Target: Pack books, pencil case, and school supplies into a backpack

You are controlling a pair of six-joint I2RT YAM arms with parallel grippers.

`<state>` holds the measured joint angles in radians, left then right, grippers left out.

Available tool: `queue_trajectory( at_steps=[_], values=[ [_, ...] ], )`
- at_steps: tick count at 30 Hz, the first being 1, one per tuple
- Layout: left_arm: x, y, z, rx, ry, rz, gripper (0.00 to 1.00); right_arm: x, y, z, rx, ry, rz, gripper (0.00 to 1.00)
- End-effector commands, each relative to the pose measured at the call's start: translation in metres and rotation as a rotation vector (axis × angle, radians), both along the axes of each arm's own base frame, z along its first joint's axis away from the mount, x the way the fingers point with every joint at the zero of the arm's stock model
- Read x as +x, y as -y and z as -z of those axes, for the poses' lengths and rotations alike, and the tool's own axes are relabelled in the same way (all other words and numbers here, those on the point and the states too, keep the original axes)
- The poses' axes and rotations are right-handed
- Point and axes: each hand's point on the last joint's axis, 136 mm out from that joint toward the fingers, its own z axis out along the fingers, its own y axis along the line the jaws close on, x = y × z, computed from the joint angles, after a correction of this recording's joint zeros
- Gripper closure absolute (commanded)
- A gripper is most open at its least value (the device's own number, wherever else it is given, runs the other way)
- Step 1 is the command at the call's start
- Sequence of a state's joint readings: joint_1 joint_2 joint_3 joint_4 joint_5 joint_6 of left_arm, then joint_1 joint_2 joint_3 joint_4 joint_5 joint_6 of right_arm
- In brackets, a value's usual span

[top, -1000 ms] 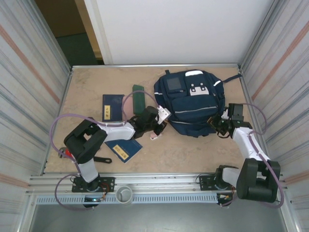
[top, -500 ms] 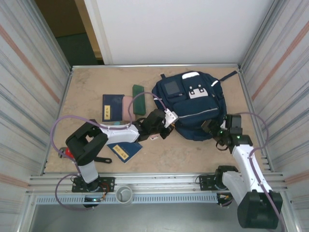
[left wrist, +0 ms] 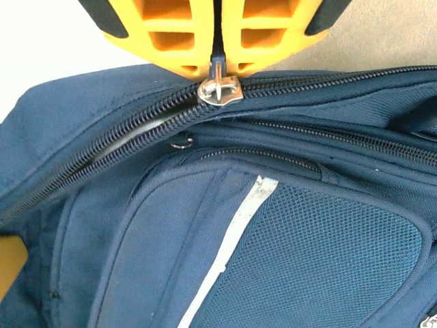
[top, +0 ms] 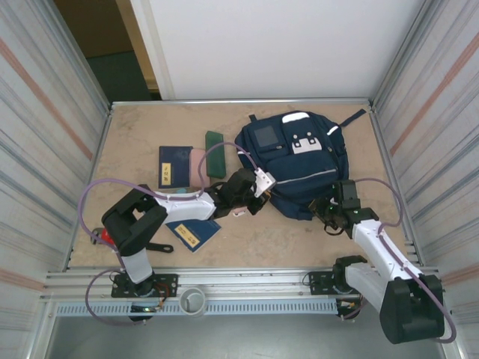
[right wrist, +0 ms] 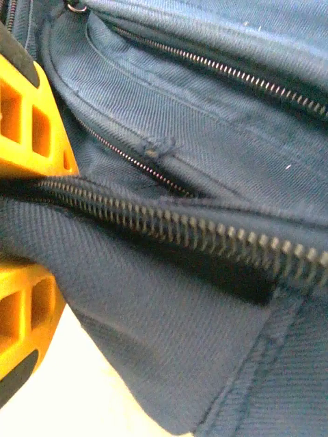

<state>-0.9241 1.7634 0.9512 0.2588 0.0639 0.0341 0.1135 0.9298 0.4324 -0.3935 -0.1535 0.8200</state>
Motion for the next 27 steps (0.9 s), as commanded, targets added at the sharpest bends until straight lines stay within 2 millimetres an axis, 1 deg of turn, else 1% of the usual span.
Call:
queue_trajectory(
  at_steps=[1, 2, 4, 7, 12, 15, 18, 20, 21, 24, 26, 27],
  values=[
    [0.008, -0.009, -0.029, -0.036, 0.074, -0.006, 1.0, 0.01, 0.029, -0.015, -0.085, 0.058, 0.044, 0.87],
    [0.012, -0.016, -0.026, -0.03, 0.071, -0.017, 1.0, 0.009, 0.035, -0.018, -0.085, 0.064, 0.055, 0.91],
    [0.023, -0.031, -0.02, -0.014, 0.065, -0.051, 1.0, 0.008, 0.044, -0.023, -0.079, 0.078, 0.075, 0.95],
    [0.045, -0.055, -0.007, 0.002, 0.041, -0.126, 1.0, 0.008, 0.044, -0.032, -0.061, 0.112, 0.068, 0.98],
    [0.09, -0.086, 0.002, 0.027, 0.005, -0.288, 1.0, 0.017, 0.027, -0.041, 0.011, 0.164, 0.002, 1.0],
    [0.112, -0.094, 0.006, 0.04, -0.031, -0.368, 1.0, 0.021, 0.013, -0.041, 0.042, 0.162, -0.05, 1.0],
    [0.125, -0.096, 0.01, 0.049, -0.05, -0.41, 1.0, 0.023, -0.004, -0.04, 0.042, 0.156, -0.105, 1.0],
    [0.13, -0.097, 0.009, 0.046, -0.052, -0.433, 0.94, 0.024, -0.016, -0.038, 0.032, 0.15, -0.131, 1.0],
    [0.129, -0.097, 0.008, 0.044, -0.057, -0.435, 0.9, 0.024, -0.019, -0.037, 0.026, 0.148, -0.136, 1.0],
    [0.121, -0.1, 0.001, 0.03, -0.083, -0.432, 0.7, 0.024, -0.026, -0.034, 0.008, 0.148, -0.122, 0.9],
    [0.11, -0.104, -0.008, 0.014, -0.107, -0.431, 0.57, 0.027, -0.036, -0.036, 0.032, 0.172, -0.127, 0.74],
    [0.104, -0.107, -0.013, 0.005, -0.116, -0.433, 0.51, 0.028, -0.046, -0.038, 0.049, 0.191, -0.158, 0.67]
  ],
)
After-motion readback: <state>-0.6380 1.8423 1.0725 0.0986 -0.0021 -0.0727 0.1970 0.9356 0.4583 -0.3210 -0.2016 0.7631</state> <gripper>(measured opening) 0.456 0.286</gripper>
